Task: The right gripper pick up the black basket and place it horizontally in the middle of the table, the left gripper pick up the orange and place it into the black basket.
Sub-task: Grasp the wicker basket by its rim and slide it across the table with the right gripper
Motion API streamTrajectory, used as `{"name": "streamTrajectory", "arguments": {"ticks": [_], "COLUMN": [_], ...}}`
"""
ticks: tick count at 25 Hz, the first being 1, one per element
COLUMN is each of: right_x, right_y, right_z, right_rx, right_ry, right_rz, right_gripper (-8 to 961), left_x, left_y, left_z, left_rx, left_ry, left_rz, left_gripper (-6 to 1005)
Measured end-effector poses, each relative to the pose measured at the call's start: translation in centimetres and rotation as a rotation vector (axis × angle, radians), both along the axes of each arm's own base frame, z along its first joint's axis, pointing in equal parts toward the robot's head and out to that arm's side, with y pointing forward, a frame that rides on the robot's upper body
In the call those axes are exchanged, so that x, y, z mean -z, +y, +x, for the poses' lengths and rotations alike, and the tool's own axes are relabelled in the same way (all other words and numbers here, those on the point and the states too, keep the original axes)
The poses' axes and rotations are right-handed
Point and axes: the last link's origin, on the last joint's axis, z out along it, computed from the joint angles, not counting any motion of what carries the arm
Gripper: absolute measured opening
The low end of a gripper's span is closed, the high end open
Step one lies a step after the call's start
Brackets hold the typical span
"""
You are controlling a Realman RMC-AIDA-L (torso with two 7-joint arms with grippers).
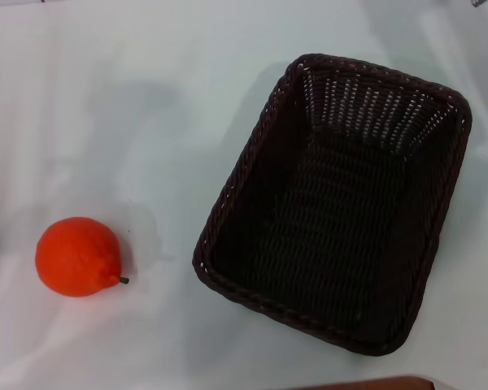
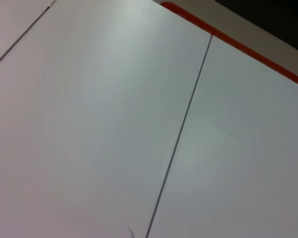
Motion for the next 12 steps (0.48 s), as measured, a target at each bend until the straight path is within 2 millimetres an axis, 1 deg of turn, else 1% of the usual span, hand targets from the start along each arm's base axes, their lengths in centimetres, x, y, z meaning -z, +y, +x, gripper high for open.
{"name": "streamTrajectory", "arguments": {"ticks": [8, 12], "right_x": [0.14, 0.25], "right_y": [-0.15, -0.06], "right_z": [0.17, -0.21], "right_rx": [-0.002, -0.028], "right_ry": [-0.013, -0.038], "right_rz": [-0.011, -0.034], "right_gripper": [897, 896], "left_x": [0.15, 0.2], "left_y": [-0.02, -0.16], "left_z": [0.11, 0.18], "left_rx": [0.006, 0.012], "left_ry": [-0.004, -0.008], "left_rz": [-0.005, -0.003], "left_gripper": [884, 884]}}
